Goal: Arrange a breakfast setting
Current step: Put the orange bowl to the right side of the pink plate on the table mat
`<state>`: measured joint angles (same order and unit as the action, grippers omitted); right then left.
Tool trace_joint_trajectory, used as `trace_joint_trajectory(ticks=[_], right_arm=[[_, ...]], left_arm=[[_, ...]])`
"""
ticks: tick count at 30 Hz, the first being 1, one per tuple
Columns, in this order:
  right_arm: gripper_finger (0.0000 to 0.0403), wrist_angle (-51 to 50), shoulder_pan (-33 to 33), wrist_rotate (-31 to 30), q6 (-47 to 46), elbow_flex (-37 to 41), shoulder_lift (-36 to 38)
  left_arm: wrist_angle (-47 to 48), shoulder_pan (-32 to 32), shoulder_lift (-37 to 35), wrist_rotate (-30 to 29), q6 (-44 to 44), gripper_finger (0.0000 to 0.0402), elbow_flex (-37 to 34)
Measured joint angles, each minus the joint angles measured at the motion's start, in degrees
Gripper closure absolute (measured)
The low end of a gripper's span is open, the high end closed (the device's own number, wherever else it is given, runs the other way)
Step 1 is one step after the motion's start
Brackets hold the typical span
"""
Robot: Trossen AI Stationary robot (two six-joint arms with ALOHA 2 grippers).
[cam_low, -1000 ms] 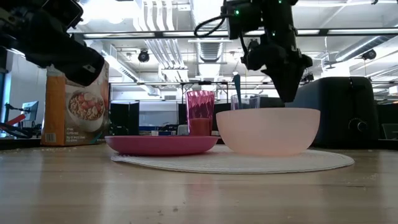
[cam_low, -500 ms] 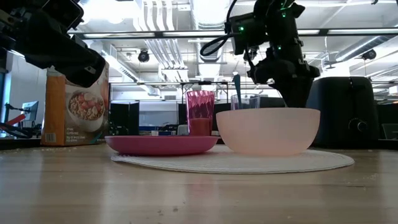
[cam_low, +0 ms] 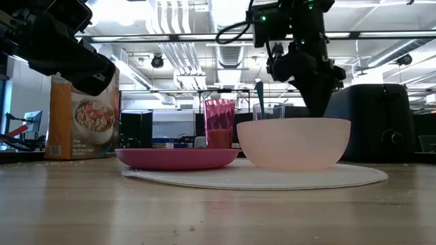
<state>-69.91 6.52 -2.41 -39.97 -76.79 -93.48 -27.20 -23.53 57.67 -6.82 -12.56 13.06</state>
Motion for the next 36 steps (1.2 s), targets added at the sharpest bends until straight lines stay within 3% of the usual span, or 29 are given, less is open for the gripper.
trace_joint_trajectory(ticks=[24, 32, 36], right_arm=[[0.0288, 12.72, 0.00, 1.35, -0.04, 10.28, -0.45], [0.0345, 13.24, 0.00, 3.43, -0.16, 12.74, -0.45], [0.0382, 13.46, 0.02, 7.29, -0.26, 13.68, -0.32]], left_arm=[[-0.49, 0.07, 0.07, -0.18, 0.00, 0.0356, 0.00], [-1.41, 0.11, 0.04, -1.24, 0.00, 0.0356, 0.00], [-2.47, 0.11, 0.04, -1.38, 0.03, 0.0356, 0.00]])
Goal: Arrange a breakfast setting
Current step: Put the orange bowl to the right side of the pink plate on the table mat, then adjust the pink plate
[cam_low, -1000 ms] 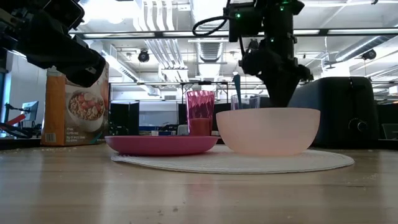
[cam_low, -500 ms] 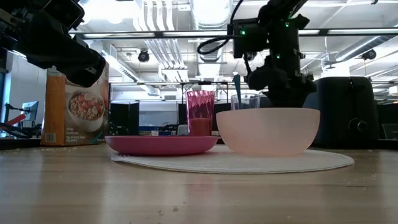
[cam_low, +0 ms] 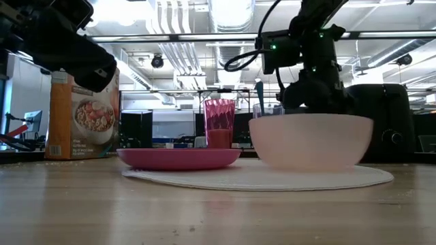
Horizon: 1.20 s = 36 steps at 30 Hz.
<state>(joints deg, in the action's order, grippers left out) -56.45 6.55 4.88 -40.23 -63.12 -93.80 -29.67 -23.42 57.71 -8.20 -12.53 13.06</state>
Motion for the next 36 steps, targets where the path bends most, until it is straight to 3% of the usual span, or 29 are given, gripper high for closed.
trace_joint_trajectory(ticks=[7, 18, 36], right_arm=[[0.0392, -0.26, -0.40, 3.25, 0.17, -0.33, 0.38], [0.0392, -2.06, -0.70, 3.05, 0.41, -0.74, 1.92], [0.0295, -4.38, -0.68, 2.60, 0.33, -1.24, 8.56]], left_arm=[[-0.72, 0.00, -0.02, -0.31, 0.00, 0.0356, 0.00], [-1.25, 0.00, -0.04, -0.39, 0.00, 0.0356, 0.00], [1.13, 0.70, 1.48, -0.40, -6.48, 0.0356, 0.00]])
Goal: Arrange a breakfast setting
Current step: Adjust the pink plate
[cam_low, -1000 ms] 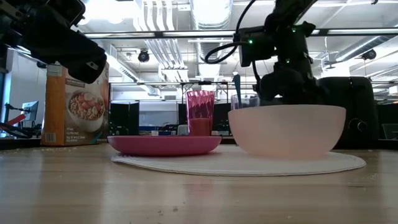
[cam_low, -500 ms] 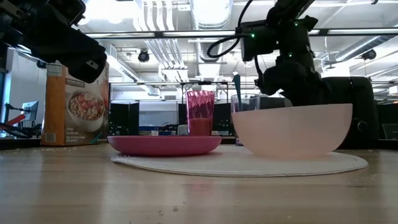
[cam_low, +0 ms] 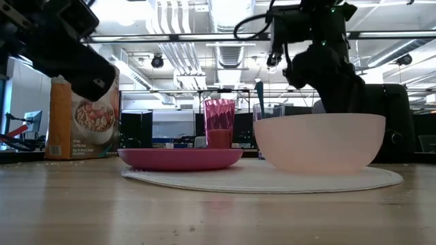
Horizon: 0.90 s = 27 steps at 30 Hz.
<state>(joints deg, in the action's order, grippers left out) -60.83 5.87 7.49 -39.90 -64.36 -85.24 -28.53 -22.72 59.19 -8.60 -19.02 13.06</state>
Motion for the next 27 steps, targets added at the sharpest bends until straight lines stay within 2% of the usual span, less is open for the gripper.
trace_joint_trajectory(ticks=[9, 20, 27], right_arm=[[0.0309, 0.55, 0.00, 0.02, 0.00, 0.00, 6.44], [0.0330, 11.26, -2.08, 0.01, 2.55, -0.02, 9.41], [0.0327, 13.60, -5.25, 0.02, 5.65, -0.04, 7.95]], left_arm=[[2.30, 1.50, 6.22, 0.13, -0.62, 0.0356, 1.93], [23.06, 5.57, 16.05, 0.58, 12.96, 0.0364, 19.10], [30.79, 11.23, 20.69, 12.00, 19.49, 0.0364, 24.59]])
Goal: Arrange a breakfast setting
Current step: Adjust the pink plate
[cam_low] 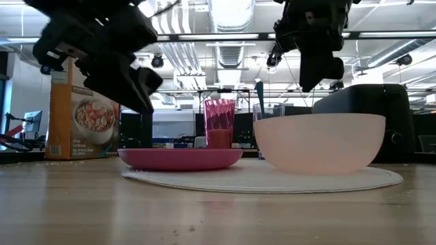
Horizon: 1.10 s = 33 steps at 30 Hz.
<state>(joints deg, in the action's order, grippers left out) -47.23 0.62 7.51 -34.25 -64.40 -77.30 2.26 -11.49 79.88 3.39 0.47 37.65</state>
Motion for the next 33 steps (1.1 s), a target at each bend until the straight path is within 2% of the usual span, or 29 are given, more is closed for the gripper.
trace_joint_trajectory(ticks=[5, 7, 16, 20, 23, 28, 33], right_arm=[[0.0327, 0.01, -2.41, 0.00, 0.40, 0.00, -0.68], [0.0330, -0.06, -3.25, 0.00, 0.42, 0.00, -0.72], [0.0321, -0.47, -4.76, 0.00, -0.26, 0.00, -0.72], [0.0317, -0.62, -4.76, -0.02, -0.23, 0.00, -0.72], [0.0317, -0.76, -4.76, -0.02, -0.25, 0.00, -0.72], [0.0321, -0.89, -4.76, -0.02, -0.26, 0.02, -0.72], [0.0317, -0.82, -4.74, -0.04, -0.26, 0.02, -0.72]], left_arm=[[6.28, 0.73, 4.38, 12.49, 3.80, 0.0364, 3.42], [8.40, 0.38, 5.78, 15.46, 6.24, 0.0364, 4.90], [16.02, -1.00, 12.46, 9.98, 7.55, 0.0362, 12.68], [22.76, -1.98, 13.90, 8.01, 8.98, 0.0342, 15.68], [26.21, -1.89, 13.17, 7.16, 8.88, 0.0320, 15.74], [25.75, -1.96, 10.58, 4.98, 9.70, 0.0286, 13.86], [22.98, -1.94, 9.50, 1.86, 12.08, 0.0276, 12.04]])
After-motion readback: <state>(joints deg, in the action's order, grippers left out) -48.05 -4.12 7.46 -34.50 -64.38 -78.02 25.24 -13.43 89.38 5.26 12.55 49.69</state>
